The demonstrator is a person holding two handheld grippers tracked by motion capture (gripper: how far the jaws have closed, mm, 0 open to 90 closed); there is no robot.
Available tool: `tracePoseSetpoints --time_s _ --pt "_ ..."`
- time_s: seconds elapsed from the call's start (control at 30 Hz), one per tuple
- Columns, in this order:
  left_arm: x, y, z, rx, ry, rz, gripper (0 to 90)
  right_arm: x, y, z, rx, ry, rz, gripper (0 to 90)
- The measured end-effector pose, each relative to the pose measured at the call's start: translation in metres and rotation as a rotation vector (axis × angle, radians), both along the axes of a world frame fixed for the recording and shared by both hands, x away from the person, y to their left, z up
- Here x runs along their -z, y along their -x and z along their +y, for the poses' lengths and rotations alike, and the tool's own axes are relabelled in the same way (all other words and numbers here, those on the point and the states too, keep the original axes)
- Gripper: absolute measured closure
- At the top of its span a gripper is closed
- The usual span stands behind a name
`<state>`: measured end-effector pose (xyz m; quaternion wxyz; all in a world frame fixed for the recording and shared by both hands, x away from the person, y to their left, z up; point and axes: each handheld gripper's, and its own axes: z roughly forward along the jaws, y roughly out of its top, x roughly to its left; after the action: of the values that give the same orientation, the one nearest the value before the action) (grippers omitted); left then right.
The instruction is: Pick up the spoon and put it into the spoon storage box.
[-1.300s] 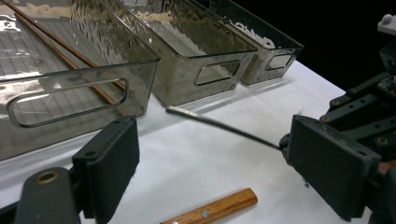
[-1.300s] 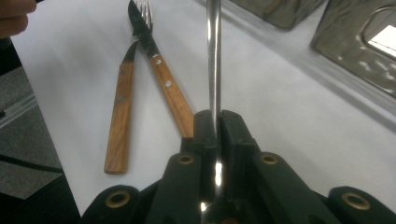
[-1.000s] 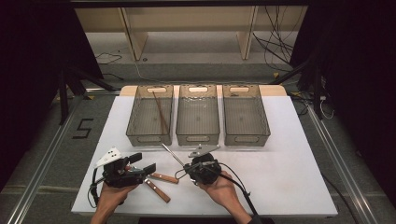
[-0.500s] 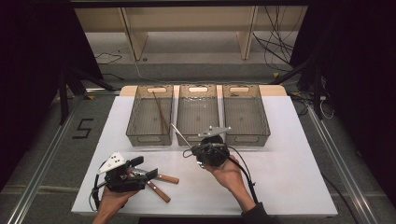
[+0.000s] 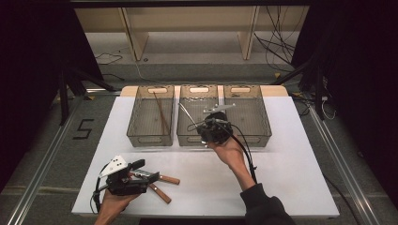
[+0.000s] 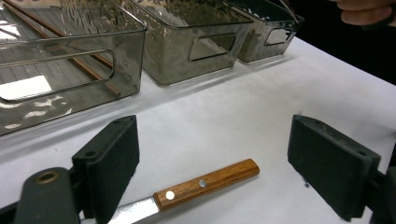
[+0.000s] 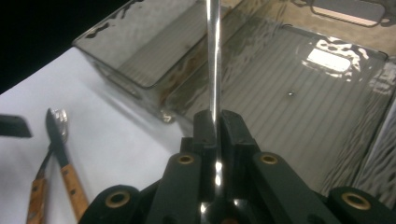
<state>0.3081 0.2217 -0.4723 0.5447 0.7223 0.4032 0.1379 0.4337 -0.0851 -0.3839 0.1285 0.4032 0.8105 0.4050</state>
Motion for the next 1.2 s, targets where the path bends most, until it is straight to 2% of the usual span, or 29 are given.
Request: tracePoseSetpoints --time_s 0.13,0.23,0.43,0.8,1.2 --pt "0.000 0.001 0.000 -0.003 0.011 -0.001 16.5 -0.002 -0.017 -0.003 0.027 -0.011 0.020 85.9" --pt "0.001 0.002 -0.001 0.002 0.008 -0.004 16.5 -0.004 -0.026 -0.003 0.047 0.010 0.024 85.9" --pt "0.001 0.003 -0.002 0.001 0.010 -0.004 16.5 -0.007 -0.043 -0.004 0.080 0.002 0.043 85.9" --pt "0.002 0.003 0.000 -0.003 0.016 -0.005 16.5 0.004 -0.071 0.000 0.144 -0.007 0.080 85.8" --pt "0.002 0.003 -0.001 -0.003 0.018 -0.005 16.5 0.017 -0.085 0.004 0.194 0.041 0.117 85.8"
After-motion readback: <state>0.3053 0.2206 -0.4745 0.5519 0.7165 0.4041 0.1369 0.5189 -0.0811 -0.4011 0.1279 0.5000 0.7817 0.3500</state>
